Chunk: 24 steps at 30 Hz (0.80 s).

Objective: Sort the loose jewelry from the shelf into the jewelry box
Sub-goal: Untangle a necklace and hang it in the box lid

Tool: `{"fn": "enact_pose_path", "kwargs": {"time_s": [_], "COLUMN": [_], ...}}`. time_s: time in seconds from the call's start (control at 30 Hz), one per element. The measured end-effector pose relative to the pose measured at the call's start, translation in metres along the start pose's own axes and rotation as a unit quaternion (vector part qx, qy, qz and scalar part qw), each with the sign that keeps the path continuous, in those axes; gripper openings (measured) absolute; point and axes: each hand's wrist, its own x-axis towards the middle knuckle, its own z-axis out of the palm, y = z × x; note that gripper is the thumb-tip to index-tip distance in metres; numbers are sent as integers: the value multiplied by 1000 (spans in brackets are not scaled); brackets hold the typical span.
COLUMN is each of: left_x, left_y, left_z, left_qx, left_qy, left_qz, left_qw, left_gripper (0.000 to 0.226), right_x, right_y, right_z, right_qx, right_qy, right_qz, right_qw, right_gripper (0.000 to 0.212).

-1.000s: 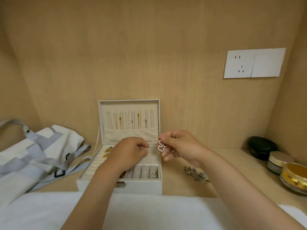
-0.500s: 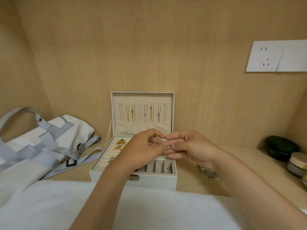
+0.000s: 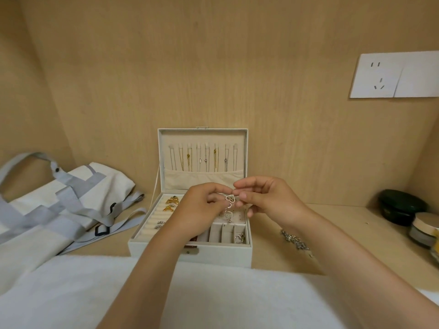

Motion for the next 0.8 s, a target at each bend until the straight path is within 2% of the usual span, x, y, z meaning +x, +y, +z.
{"fn": "enact_pose_path", "kwargs": {"time_s": [0.2, 0.43, 0.63, 0.8], "left_x": [0, 0, -3, -4], "left_y": [0, 2, 4, 4], "left_z": [-2, -3, -6, -7], "left_qx": [-55, -76, -66, -84], "left_qy": [3, -24, -27, -46], "left_qz": [-14, -10, -5, -25], "left_qw": [998, 997, 997, 995], "left_gripper": [13, 10, 9, 9], "right_x": [2, 1, -2, -1], "right_y": [3, 2, -6, -7], "right_z": [-2, 1, -10, -11], "right_qx": [-68, -75, -127, -178], "right_qy": [-14, -18, -70, -54], "right_qz": [11, 14, 20, 7], "right_qw": [998, 997, 989, 982], "right_gripper": [28, 20, 19, 16]}}
